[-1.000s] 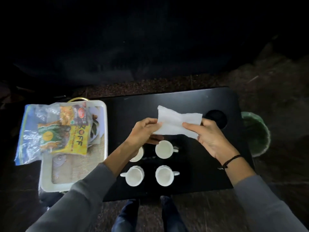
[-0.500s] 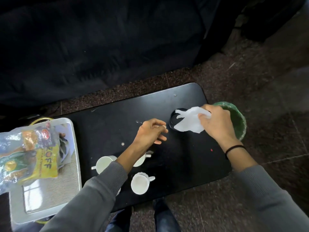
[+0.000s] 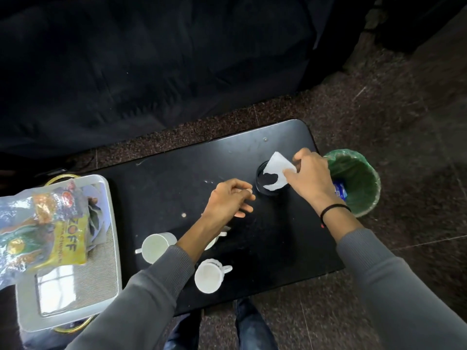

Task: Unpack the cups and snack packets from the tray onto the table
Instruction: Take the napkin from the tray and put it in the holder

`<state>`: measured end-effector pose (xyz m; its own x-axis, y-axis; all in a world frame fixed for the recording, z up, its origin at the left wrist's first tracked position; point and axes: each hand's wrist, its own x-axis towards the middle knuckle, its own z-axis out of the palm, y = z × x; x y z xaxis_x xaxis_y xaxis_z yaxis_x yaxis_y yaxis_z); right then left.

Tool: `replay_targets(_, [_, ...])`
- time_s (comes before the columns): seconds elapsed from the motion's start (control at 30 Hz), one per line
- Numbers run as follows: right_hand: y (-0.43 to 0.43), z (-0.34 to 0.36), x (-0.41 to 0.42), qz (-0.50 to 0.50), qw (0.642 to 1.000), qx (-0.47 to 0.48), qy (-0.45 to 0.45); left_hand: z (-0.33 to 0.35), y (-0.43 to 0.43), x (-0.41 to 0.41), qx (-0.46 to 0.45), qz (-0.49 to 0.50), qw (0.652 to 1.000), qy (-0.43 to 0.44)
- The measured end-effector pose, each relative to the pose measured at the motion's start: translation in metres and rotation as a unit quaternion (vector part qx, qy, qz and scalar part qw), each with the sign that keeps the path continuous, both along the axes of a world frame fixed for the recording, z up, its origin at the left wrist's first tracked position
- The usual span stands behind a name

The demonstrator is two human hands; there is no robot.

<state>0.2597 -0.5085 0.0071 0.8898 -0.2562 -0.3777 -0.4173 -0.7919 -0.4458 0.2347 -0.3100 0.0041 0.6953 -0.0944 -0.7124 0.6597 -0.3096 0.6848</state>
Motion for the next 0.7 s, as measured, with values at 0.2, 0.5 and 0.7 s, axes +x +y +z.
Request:
replay_targets(0.2, [-0.001,-0.011,-0.001,-0.011,0.999,0.007,-0.039,-0.003,-0.005,-0.002,0.000,0.005,1.000,0.000])
replay_targets(0.5, [0.004,0.006,-0.015,-0.015,0.998,0.011,-0.062,0.004,-0.013,-0.009,-0.007,0.010,1.000,-0.004])
replay_targets(0.7, [0.022,0.032,-0.029,0.022,0.995,0.005,-0.097,0.021,0.000,-0.014,-0.016,0.025,0.999,-0.011])
